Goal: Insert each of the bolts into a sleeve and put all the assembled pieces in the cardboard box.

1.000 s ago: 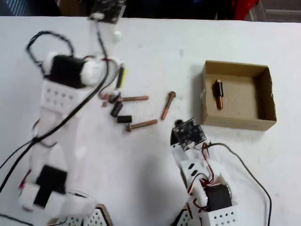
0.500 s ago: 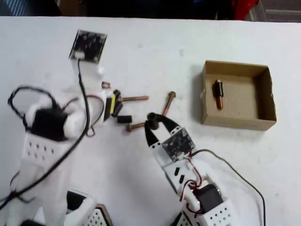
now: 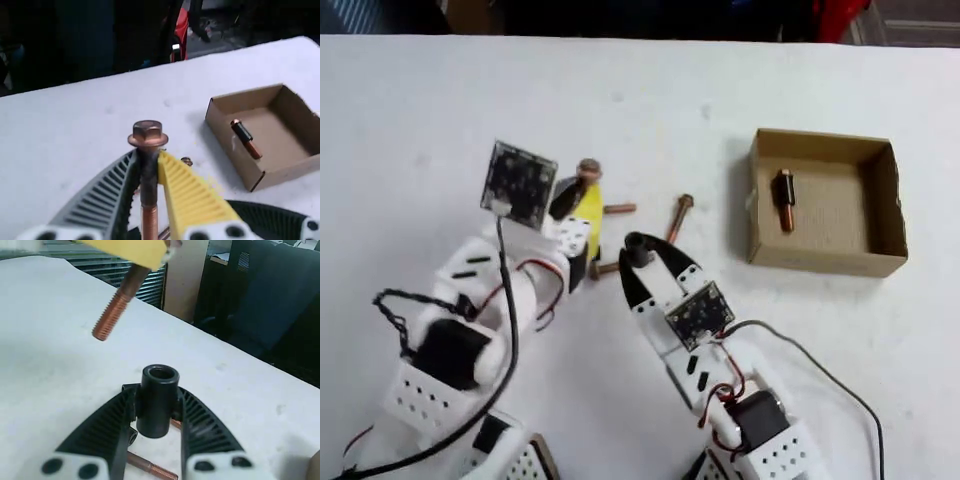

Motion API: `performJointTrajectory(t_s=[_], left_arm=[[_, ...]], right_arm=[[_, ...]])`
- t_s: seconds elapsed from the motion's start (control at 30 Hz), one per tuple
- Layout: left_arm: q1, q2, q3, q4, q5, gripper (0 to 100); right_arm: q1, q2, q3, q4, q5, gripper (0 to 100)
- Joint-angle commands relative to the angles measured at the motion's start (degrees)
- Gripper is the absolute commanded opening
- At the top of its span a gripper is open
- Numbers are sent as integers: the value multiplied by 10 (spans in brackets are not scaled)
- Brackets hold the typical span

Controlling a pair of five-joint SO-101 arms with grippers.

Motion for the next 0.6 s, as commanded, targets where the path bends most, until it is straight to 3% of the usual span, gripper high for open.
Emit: performJointTrajectory(t_s=[0.0,0.27,0.37,0.57], left_arm=[[23,-32,30,-120,25,23],[85,-69,136,-293,28,24],[100,-98,180,-349,28,24],[100,-160,228,-365,29,24]], right_arm=[[-3,-6,8,-13,-6,17],[0,-6,8,-11,-10,17],[16,-6,8,-11,-60,17],[42,-6,8,-15,-100,16]])
